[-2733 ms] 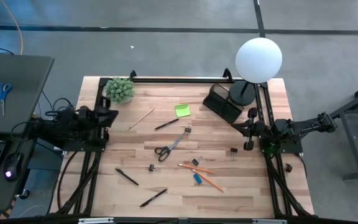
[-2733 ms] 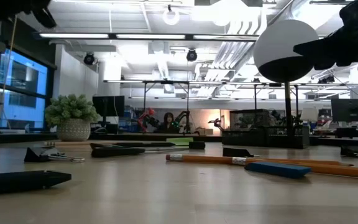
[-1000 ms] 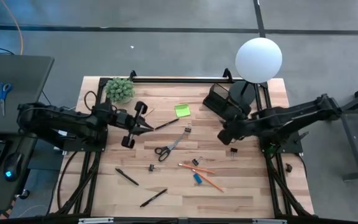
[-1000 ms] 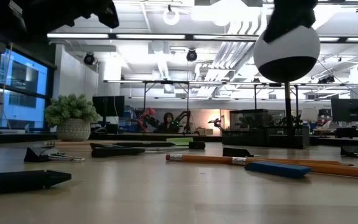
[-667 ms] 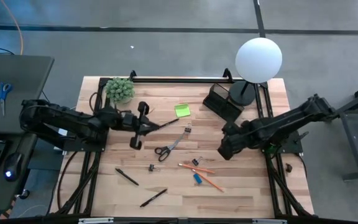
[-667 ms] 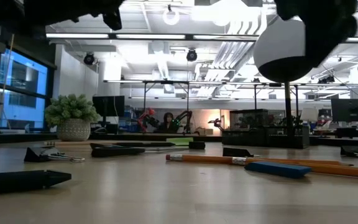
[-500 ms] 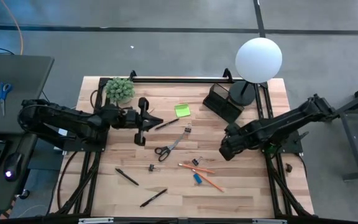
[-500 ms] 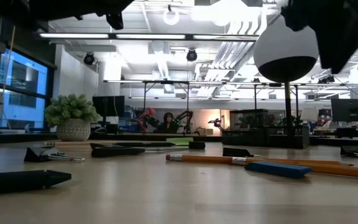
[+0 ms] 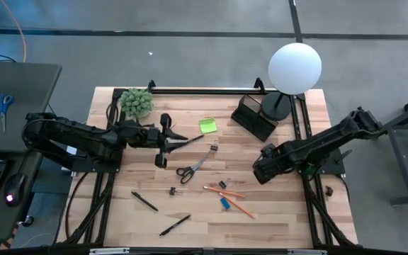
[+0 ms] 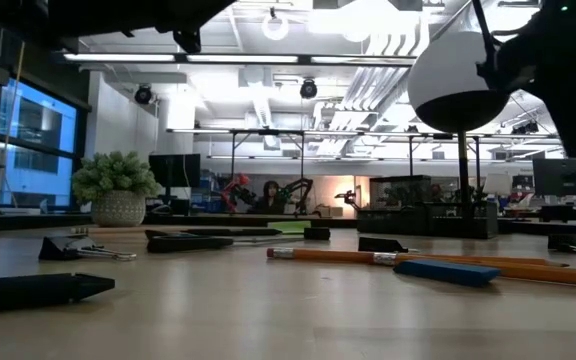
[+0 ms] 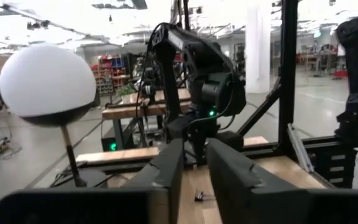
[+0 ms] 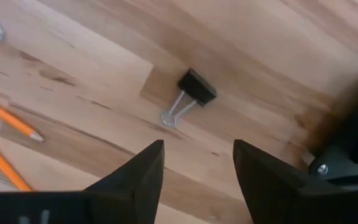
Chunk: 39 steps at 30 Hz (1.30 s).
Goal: Pick and place office supplies into organizer
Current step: Put the black binder clip into the black desk organizer
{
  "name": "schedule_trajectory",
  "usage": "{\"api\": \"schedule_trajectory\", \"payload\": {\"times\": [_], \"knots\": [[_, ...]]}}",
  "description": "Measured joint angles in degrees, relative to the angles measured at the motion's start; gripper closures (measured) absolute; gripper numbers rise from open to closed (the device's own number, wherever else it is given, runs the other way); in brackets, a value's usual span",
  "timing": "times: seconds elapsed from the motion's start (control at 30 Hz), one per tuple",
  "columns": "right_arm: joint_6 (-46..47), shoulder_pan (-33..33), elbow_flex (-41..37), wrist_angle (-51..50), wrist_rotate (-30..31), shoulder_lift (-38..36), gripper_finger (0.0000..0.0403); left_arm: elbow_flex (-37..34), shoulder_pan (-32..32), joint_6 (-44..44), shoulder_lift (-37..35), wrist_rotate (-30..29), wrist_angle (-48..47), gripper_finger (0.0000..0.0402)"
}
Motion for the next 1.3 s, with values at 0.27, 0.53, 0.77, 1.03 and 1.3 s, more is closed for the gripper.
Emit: {"api": "schedule_trajectory", "payload": {"times": [0.27,0.53,0.77,1.03,1.3], "knots": [[0.16,0.02,-2.08,2.6,-1.98,-0.02,0.0193,0.0,0.0,-0.08,0.0,-0.57,-1.42,0.0256],[1.51,0.0,-6.06,4.54,1.2,0.04,0.0149,0.0,0.0,-1.18,0.0,-0.57,-2.97,0.0222],[4.81,-1.7,-11.03,9.88,2.49,0.04,0.0135,0.0,0.0,-1.31,0.0,-0.56,-2.95,0.0208],[5.58,-3.97,-14.72,17.35,3.22,0.07,0.0134,0.0,0.0,-1.31,0.0,-0.57,-2.95,0.0208],[6.11,-4.33,-15.52,18.92,3.67,0.09,0.0134,-0.02,0.0,-1.21,0.0,-0.55,-3.35,0.0213]]}}
